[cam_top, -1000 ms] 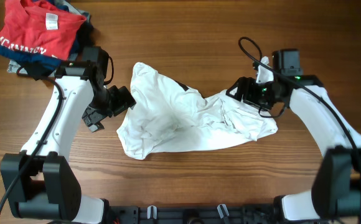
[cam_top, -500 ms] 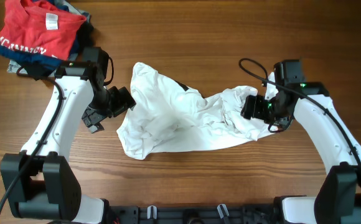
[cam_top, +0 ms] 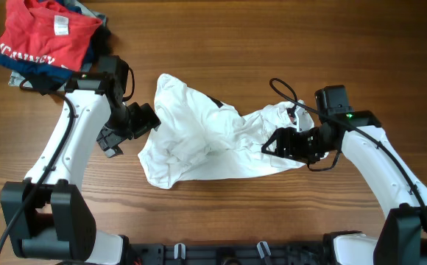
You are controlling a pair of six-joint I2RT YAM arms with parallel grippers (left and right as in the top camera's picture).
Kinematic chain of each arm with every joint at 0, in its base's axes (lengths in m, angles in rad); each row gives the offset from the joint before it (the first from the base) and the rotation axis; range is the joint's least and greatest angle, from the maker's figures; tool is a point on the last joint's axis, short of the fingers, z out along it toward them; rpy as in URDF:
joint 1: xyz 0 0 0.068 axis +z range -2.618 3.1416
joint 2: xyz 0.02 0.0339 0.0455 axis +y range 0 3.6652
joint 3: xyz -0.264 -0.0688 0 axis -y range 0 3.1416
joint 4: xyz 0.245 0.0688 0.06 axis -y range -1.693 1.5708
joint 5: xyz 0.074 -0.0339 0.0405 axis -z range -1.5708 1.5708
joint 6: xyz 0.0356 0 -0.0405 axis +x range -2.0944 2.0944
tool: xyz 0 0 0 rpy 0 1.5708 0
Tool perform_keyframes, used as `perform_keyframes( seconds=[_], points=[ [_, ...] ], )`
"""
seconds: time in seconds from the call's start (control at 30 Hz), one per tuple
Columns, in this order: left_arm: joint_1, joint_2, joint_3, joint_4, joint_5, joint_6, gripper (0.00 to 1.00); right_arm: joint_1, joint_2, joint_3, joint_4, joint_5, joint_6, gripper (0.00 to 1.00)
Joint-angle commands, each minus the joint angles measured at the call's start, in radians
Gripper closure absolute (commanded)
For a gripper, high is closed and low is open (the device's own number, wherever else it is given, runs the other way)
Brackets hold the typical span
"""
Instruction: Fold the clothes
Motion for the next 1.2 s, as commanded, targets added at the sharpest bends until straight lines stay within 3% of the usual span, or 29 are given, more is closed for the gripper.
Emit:
perform_keyframes(
  seconds=[0.0,0.13,0.27,0.57,0.67,0.87,0.93,1.0,1.17],
  points=[
    [0.001,0.0,-0.007,-0.008,0.008,0.013,0.0,-0.043,-0.068,0.04,0.018,0.117,0.031,0.28],
    [0.001,0.0,-0.007,-0.003,0.008,0.012,0.0,-0.113,-0.087,0.072,0.076,0.252,0.0,0.27],
    [0.001,0.0,-0.007,0.0,0.008,0.012,0.0,-0.116,-0.014,0.072,0.158,0.185,0.014,0.44],
    [0.001,0.0,-0.007,0.0,0.008,0.012,0.0,-0.021,0.256,0.072,0.464,0.022,0.151,0.43],
    [0.001,0.0,-0.007,0.0,0.008,0.012,0.0,0.015,0.242,0.081,0.565,-0.025,0.195,0.39],
    [0.001,0.0,-0.007,0.001,0.008,0.012,0.0,-0.011,0.06,0.172,0.475,-0.017,0.19,0.3],
    [0.001,0.0,-0.007,0.0,0.008,0.012,0.0,-0.025,0.028,0.172,0.365,0.143,0.18,0.28],
    [0.001,0.0,-0.007,0.0,0.008,0.013,0.0,-0.044,0.033,0.164,0.267,0.257,0.142,0.26],
    [0.001,0.0,-0.007,0.0,0.008,0.012,0.0,-0.087,0.084,0.141,0.144,0.264,0.098,0.24]
  ],
)
